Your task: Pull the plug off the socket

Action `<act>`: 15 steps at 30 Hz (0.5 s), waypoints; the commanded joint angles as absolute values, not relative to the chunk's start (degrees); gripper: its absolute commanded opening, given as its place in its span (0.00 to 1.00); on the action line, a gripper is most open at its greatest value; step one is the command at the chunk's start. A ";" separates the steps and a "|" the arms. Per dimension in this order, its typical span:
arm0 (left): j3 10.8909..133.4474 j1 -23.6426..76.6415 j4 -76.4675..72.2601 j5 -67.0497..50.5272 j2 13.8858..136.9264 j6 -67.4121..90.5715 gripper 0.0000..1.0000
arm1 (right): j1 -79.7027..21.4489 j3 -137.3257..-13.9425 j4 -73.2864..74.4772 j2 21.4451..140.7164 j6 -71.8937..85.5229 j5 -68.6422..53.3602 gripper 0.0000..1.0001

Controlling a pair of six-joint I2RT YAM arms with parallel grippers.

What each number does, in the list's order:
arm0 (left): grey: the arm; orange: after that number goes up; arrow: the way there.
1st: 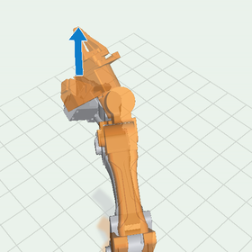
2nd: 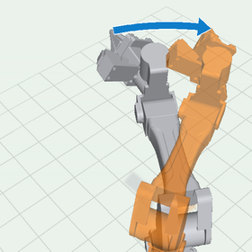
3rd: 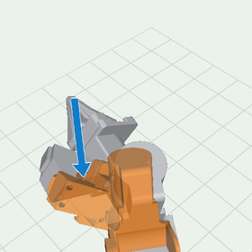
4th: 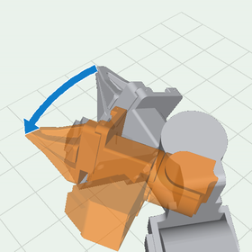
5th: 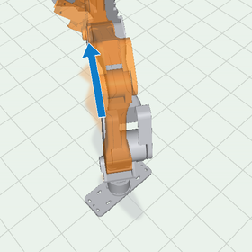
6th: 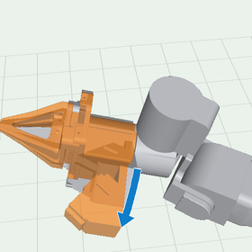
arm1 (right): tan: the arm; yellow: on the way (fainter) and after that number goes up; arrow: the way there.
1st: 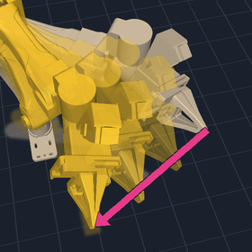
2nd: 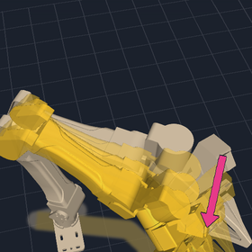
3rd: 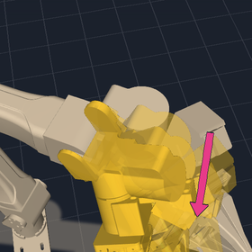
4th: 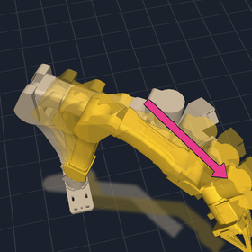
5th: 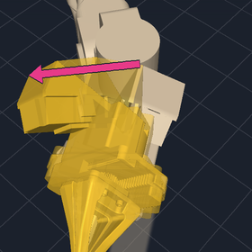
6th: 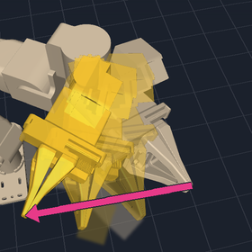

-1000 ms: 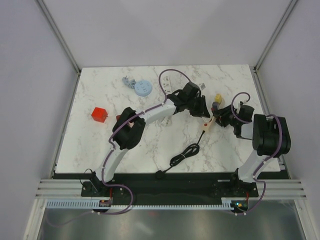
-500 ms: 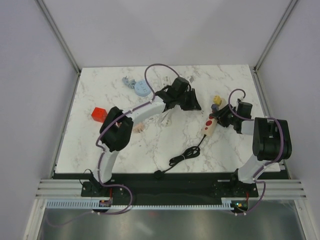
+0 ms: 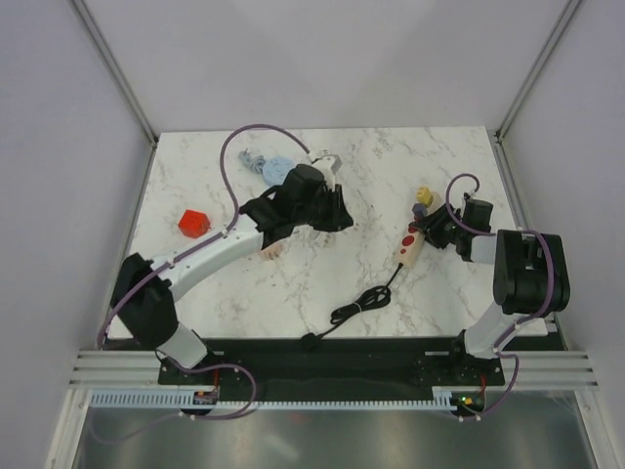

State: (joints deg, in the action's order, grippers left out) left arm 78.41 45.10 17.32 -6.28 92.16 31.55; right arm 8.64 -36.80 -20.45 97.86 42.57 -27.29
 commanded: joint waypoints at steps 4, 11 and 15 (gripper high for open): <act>57.59 42.72 19.86 -6.49 75.08 29.52 0.02 | 9.32 -35.68 -16.08 99.40 36.91 -21.01 0.00; 46.94 40.26 20.65 -8.35 68.82 32.17 0.04 | 9.05 -35.86 -16.17 99.67 37.00 -21.00 0.00; 44.83 37.45 20.83 -9.49 69.78 32.96 0.07 | 8.79 -36.12 -16.08 99.84 36.91 -21.18 0.00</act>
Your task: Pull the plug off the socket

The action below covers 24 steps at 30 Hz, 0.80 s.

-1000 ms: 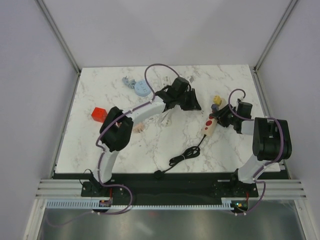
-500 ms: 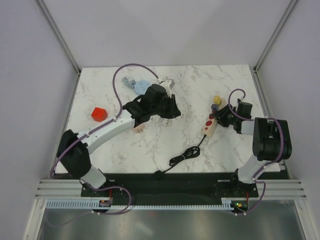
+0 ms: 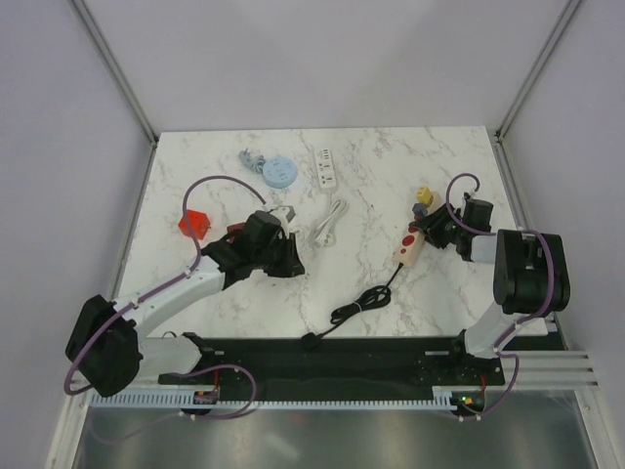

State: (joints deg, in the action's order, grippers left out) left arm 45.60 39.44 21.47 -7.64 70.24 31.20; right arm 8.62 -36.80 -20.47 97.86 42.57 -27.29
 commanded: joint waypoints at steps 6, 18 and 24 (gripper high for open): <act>43.68 33.58 18.90 -12.56 72.68 33.14 0.10 | 8.88 -36.21 -15.91 99.76 36.91 -21.36 0.00; 43.68 31.46 19.77 -11.87 73.49 32.52 0.71 | 8.88 -36.39 -15.56 99.93 36.39 -21.80 0.00; 45.26 31.47 22.23 -8.88 66.82 32.34 0.89 | 8.88 -36.47 -15.38 99.93 36.21 -21.80 0.00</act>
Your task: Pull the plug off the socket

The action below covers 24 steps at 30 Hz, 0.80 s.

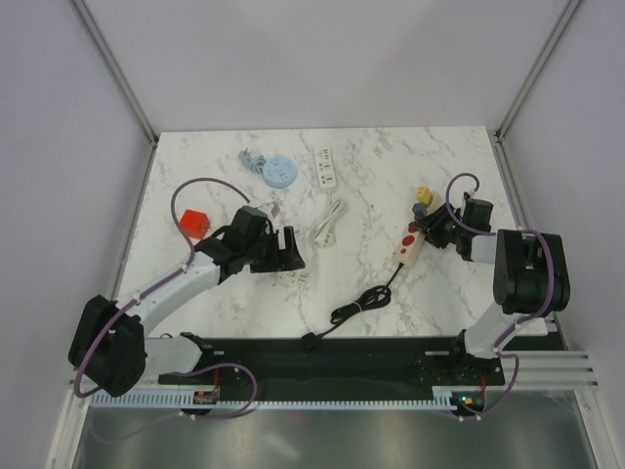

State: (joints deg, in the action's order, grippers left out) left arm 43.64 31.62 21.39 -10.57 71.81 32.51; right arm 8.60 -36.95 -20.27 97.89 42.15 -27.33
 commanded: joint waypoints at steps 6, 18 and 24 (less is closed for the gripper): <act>49.48 31.64 20.49 -11.85 62.32 31.73 0.88 | 8.61 -36.91 -14.59 100.02 35.86 -21.62 0.00; 68.63 38.23 7.21 -21.18 86.02 31.73 0.76 | 6.77 -39.46 -7.39 100.28 33.75 -22.50 0.10; 81.28 41.22 7.29 -21.18 99.29 29.97 0.76 | 6.77 -40.69 -2.38 99.05 32.52 -22.24 0.60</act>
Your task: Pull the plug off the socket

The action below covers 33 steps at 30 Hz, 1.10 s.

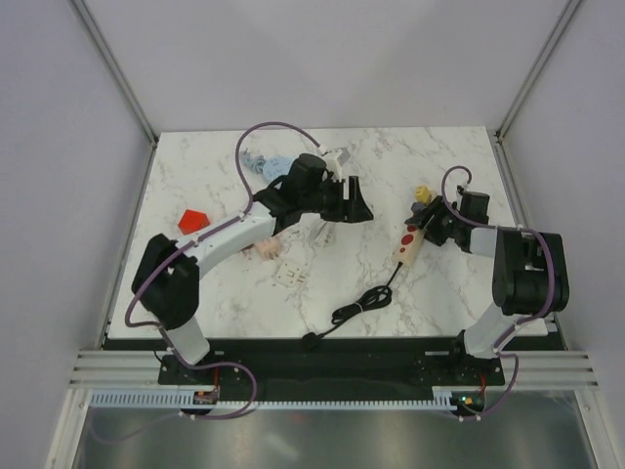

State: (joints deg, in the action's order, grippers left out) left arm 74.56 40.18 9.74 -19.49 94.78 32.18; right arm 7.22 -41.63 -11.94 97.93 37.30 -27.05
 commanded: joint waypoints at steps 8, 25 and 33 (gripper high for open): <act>96.93 41.40 11.69 -22.76 111.26 27.77 0.75 | 6.77 -39.03 -1.58 95.72 32.08 -21.88 0.76; 109.51 44.12 13.18 -21.71 124.19 29.26 0.63 | 6.68 -33.13 -7.03 91.85 30.24 -21.01 0.00; 114.25 45.09 14.59 -18.46 130.25 30.76 0.73 | 6.77 -32.43 -9.58 93.95 31.20 -21.97 0.00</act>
State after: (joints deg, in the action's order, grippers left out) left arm 110.19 44.88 13.67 -20.34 127.90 30.33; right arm 6.85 -34.65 -13.74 91.22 33.95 -25.58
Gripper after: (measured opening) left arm 0.721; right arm 0.415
